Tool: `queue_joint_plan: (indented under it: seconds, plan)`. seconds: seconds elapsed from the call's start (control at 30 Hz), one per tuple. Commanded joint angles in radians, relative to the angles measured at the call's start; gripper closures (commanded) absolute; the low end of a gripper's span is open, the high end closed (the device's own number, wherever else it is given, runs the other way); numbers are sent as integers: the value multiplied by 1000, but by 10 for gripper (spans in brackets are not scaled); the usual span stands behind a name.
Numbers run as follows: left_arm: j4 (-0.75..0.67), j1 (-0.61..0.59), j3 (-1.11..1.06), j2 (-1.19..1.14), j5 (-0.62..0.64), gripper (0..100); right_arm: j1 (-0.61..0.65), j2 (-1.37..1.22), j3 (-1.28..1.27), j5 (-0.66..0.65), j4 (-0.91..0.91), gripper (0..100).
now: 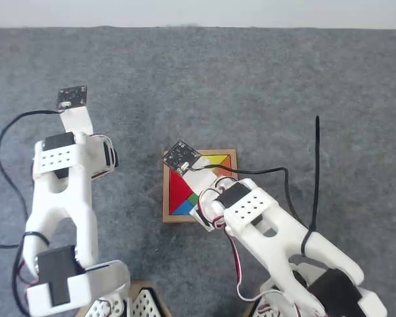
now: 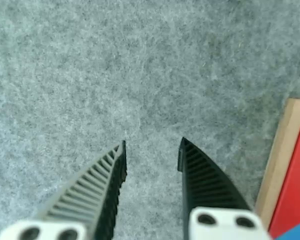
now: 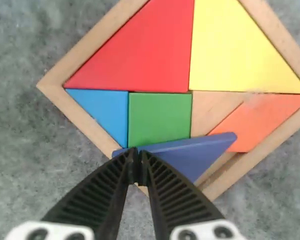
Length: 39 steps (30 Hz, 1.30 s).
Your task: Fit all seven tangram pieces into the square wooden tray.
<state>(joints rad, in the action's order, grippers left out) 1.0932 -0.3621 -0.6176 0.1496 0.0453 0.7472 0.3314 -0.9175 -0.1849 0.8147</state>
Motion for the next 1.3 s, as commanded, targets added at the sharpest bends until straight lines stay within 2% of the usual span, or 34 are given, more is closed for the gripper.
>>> queue_joint_plan:
  seconds: [0.0, 0.5, 0.7, 0.83, 1.0, 1.13, 1.27]
  plan:
    - [-15, 3, 4, 28, -12, 834, -24, 21, -8, -49, 13, 992]
    - [-15, 5, 4, 28, -12, 834, -125, 36, -9, -75, 33, 992]
    - [-29, 2, -13, 114, -11, 834, -166, 298, 11, 6, 131, 992]
    - [-121, 31, -163, 322, -9, 834, -285, 549, -38, 15, 229, 992]
    - [-278, 120, -429, 620, -12, 834, -466, 802, -193, 5, 248, 990]
    - [-361, 173, -599, 806, -12, 834, -573, 908, -311, -64, 275, 990]
    - [-430, 203, -774, 964, -12, 835, -687, 969, -402, -72, 271, 990]
